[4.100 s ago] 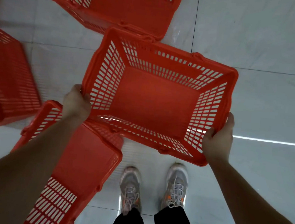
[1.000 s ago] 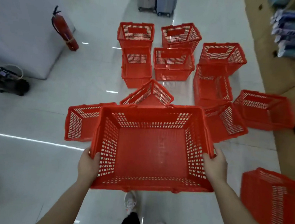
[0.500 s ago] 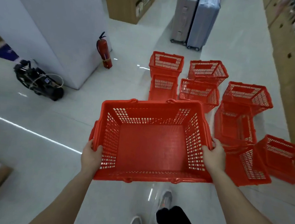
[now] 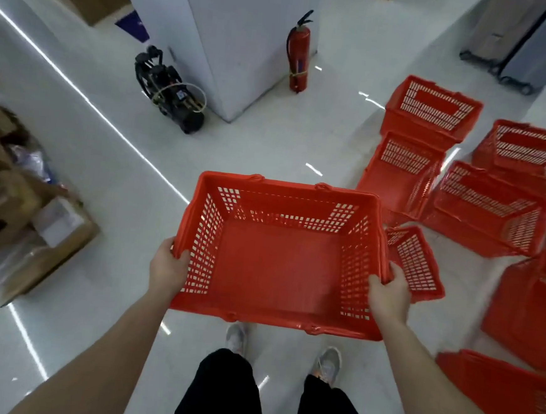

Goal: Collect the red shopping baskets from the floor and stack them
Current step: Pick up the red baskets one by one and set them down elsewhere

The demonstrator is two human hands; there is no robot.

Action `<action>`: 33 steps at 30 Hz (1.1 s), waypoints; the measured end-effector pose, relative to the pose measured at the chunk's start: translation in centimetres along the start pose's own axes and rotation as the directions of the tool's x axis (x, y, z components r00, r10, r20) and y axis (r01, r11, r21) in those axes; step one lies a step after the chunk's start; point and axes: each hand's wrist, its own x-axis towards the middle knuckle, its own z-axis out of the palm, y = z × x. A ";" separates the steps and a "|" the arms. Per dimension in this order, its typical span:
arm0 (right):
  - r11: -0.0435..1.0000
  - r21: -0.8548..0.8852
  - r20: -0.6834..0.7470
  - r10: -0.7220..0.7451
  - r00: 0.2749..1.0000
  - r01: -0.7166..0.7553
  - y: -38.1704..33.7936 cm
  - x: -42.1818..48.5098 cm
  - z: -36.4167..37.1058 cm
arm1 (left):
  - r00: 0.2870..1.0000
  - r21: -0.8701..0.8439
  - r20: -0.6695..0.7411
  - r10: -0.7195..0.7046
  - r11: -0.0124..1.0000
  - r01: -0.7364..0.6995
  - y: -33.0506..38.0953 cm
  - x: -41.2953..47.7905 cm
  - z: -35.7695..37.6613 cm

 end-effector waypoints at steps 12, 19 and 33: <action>0.966 0.014 -0.146 0.259 0.955 -0.259 3.8 8.0 22.6 | 0.987 0.154 0.152 0.043 0.986 -0.067 -5.4 25.4 9.3; 0.948 0.065 -0.237 0.319 0.918 -0.312 10.7 12.2 31.6 | 0.963 0.182 0.255 0.090 0.973 -0.139 -10.0 35.3 19.6; 0.920 0.101 -0.033 0.384 0.923 -0.379 23.1 15.3 41.1 | 0.877 0.125 0.477 -0.064 0.992 0.004 -22.6 40.0 31.7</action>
